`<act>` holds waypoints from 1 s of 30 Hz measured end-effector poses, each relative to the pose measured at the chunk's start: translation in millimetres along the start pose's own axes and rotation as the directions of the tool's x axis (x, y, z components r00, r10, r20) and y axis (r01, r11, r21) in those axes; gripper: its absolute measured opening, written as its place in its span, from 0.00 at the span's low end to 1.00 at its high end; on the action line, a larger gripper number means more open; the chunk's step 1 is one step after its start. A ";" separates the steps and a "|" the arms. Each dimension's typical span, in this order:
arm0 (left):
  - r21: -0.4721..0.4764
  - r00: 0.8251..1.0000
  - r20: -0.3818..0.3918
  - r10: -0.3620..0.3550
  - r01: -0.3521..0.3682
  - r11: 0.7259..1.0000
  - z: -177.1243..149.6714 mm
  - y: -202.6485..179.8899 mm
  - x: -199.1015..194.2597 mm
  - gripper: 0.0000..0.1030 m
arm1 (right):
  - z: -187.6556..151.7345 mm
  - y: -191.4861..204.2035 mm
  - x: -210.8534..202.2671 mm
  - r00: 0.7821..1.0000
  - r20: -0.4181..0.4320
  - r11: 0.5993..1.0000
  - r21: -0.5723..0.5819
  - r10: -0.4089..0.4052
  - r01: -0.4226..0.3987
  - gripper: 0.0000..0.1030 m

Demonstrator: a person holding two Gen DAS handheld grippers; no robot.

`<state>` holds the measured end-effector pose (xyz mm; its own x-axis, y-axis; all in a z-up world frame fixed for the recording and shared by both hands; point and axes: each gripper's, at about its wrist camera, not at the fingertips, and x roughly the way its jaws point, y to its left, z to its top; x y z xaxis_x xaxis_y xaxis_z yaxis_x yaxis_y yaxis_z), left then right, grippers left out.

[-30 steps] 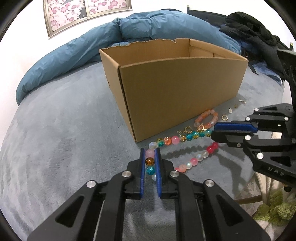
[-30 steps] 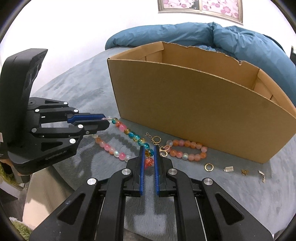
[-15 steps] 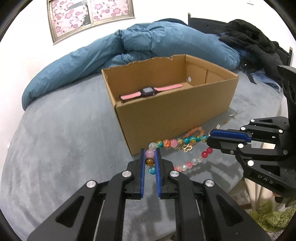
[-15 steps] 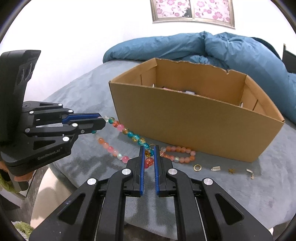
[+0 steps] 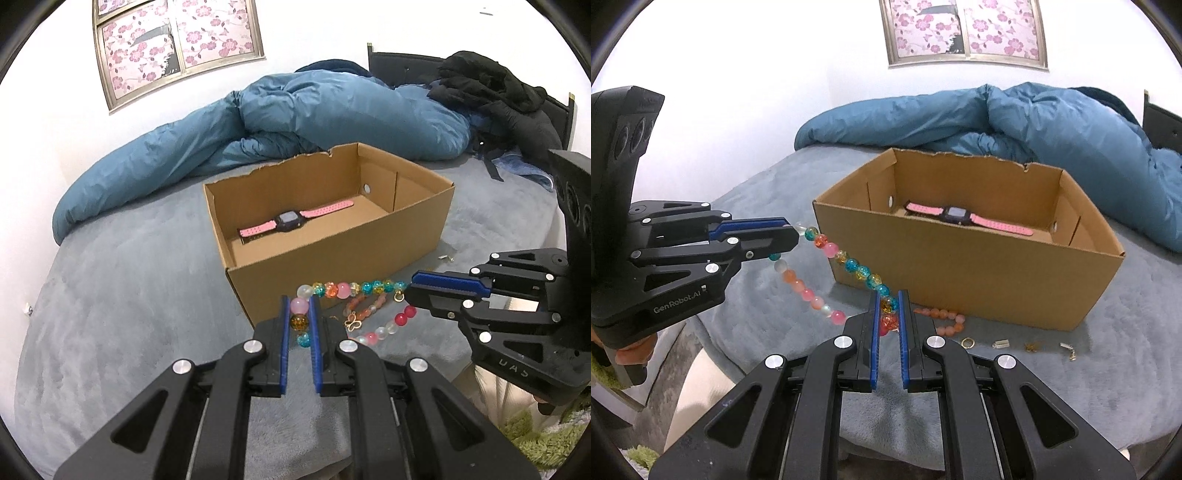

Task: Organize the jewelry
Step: 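Lift the bead bracelet with the right tool and release it in the box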

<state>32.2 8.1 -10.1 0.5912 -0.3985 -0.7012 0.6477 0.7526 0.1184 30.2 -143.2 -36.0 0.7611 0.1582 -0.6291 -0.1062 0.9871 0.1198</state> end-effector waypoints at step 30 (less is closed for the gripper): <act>0.004 0.991 0.134 0.006 -0.007 1.000 103.6 18.4 -8.4 0.09 | 97.0 -50.4 -15.3 0.994 0.105 0.999 0.044 0.027 -0.032 0.07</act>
<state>88.9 -29.0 70.9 0.6542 -0.4604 -0.6001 0.6454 0.7534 0.1256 85.9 -197.7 42.1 0.8208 0.1814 -0.5417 -0.1018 0.9795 0.1738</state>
